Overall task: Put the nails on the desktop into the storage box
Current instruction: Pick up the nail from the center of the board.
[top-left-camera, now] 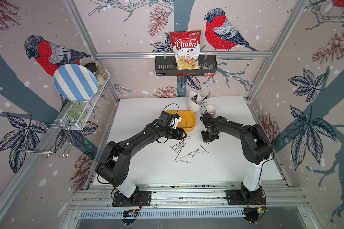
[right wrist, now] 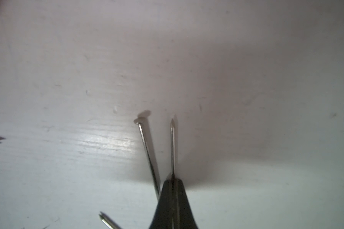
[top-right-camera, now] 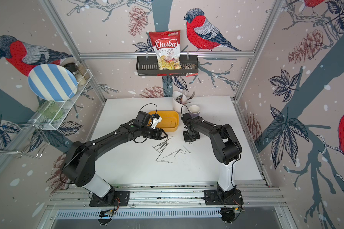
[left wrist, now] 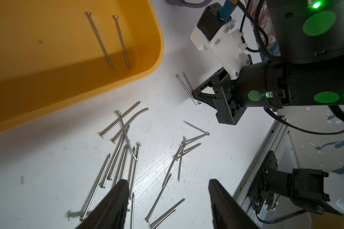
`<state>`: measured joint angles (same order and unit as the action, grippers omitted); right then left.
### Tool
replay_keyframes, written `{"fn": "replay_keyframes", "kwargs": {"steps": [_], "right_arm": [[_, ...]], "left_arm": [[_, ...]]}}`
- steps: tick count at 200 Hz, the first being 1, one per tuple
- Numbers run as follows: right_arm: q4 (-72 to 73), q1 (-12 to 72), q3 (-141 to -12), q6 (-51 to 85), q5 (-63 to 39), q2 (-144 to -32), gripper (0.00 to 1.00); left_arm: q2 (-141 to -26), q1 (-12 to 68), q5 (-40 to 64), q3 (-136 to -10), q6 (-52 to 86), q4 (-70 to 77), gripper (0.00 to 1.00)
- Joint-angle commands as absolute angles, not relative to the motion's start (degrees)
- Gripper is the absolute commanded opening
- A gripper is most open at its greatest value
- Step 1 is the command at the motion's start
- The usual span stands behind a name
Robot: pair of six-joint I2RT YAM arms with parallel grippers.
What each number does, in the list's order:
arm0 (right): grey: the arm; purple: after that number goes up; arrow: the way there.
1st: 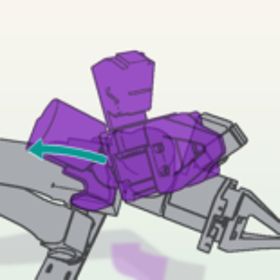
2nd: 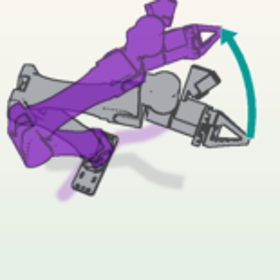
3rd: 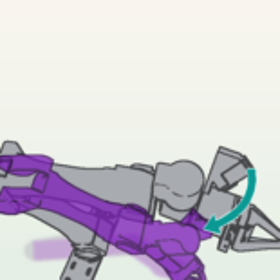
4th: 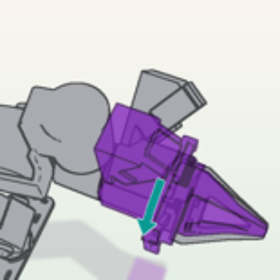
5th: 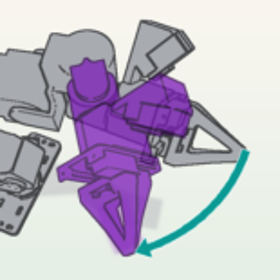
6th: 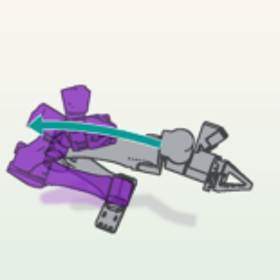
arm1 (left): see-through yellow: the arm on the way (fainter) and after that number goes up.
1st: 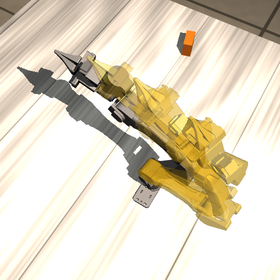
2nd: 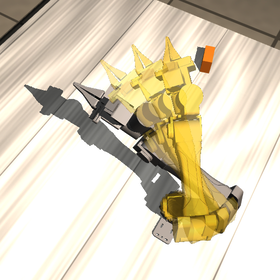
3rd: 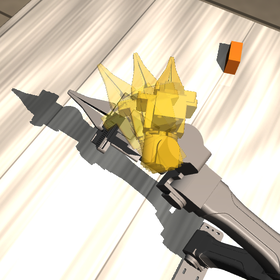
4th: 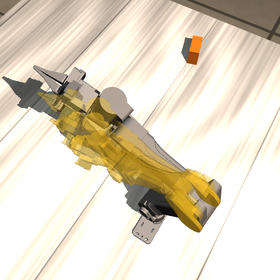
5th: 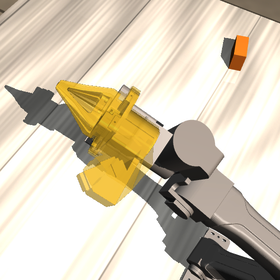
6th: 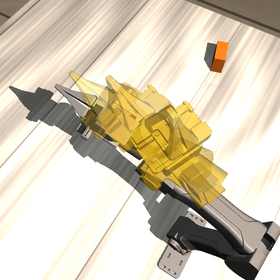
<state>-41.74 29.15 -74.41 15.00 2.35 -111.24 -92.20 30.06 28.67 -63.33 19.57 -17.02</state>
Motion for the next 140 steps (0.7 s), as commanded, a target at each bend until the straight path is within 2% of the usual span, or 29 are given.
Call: {"fn": "replay_keyframes", "kwargs": {"steps": [1,33,61,140], "right_arm": [[-43.2,28.2,-76.7,15.5,1.5,-109.2,0.00],[-42.2,26.2,-81.6,16.1,-11.1,-104.4,0.00],[-38.8,26.2,-83.6,17.9,-22.0,-102.5,0.00],[-27.5,27.3,-83.2,23.3,-35.4,-100.4,0.00]], "left_arm": [[-91.1,27.8,31.7,-63.2,21.9,-13.8,0.66],[-88.5,21.6,40.6,-60.1,30.9,-2.4,0.66],[-88.1,19.5,46.2,-59.1,37.7,6.5,0.65],[-89.9,19.4,51.2,-61.1,41.2,10.8,0.61]]}}
